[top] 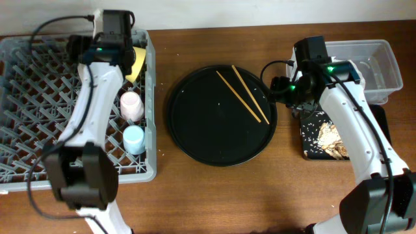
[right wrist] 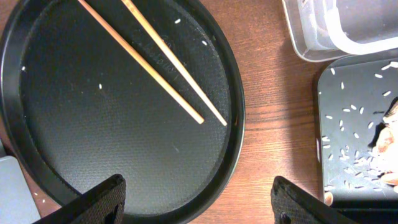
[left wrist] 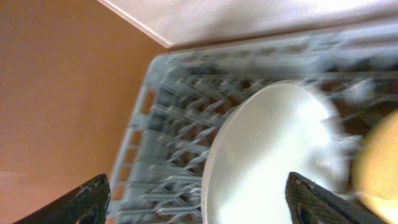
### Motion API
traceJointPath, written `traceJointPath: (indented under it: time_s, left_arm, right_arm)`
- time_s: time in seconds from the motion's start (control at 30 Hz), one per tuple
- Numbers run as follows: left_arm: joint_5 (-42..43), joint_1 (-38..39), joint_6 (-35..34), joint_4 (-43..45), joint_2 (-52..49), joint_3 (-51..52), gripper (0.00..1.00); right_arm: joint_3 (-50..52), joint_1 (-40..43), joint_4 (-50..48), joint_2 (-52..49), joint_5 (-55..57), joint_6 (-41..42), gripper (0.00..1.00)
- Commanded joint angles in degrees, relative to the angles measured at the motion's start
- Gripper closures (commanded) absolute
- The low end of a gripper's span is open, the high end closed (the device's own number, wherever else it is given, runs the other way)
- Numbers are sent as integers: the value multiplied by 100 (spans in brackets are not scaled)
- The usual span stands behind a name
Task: Sort waste into correct bins and load items into the dishwasher rack
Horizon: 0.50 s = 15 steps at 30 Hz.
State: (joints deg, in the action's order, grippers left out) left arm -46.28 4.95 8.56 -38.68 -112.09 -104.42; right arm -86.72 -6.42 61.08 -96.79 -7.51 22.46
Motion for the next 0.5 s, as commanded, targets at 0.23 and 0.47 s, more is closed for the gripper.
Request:
traceJointPath:
  time_s: [0.23,0.47]
  left_arm:
    - [4732,50,-1078,-2308,1119,-245,1]
    - [4843,426,-1517,-2699,1119,-245,1]
  right_arm:
    - [-247,7,378,-44,-732,-1174,2]
    - [-1725,2,977,-44,-684,-1307,9]
